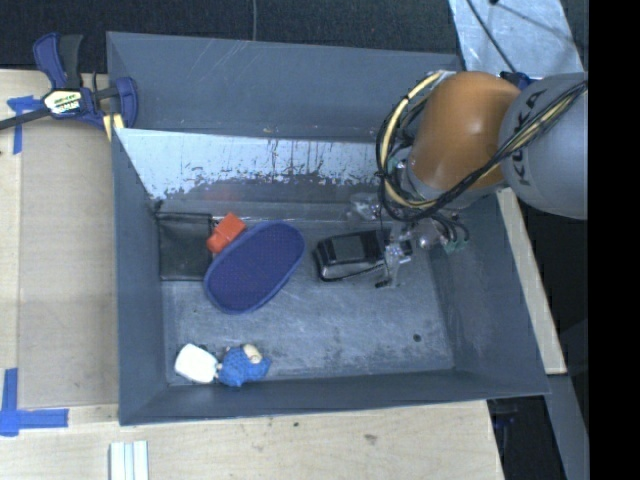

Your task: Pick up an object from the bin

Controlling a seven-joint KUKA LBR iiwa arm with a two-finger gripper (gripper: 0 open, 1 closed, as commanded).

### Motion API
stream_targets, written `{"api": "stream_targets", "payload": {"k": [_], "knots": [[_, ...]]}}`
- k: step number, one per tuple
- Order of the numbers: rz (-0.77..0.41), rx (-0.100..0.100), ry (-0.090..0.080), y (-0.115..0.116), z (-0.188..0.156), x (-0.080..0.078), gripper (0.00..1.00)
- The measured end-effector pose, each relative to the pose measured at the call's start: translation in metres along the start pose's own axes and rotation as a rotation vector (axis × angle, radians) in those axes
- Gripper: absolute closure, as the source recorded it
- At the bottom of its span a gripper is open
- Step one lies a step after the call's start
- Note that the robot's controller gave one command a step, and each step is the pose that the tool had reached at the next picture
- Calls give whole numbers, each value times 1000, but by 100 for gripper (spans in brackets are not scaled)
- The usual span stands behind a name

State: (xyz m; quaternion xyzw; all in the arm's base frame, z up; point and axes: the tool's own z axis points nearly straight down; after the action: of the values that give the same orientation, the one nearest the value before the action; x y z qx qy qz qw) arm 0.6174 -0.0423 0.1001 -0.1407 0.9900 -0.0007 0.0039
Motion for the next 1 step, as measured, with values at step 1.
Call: {"api": "stream_targets", "payload": {"k": [1], "knots": [[101, -2, 7, -5, 31, 3, 0]]}}
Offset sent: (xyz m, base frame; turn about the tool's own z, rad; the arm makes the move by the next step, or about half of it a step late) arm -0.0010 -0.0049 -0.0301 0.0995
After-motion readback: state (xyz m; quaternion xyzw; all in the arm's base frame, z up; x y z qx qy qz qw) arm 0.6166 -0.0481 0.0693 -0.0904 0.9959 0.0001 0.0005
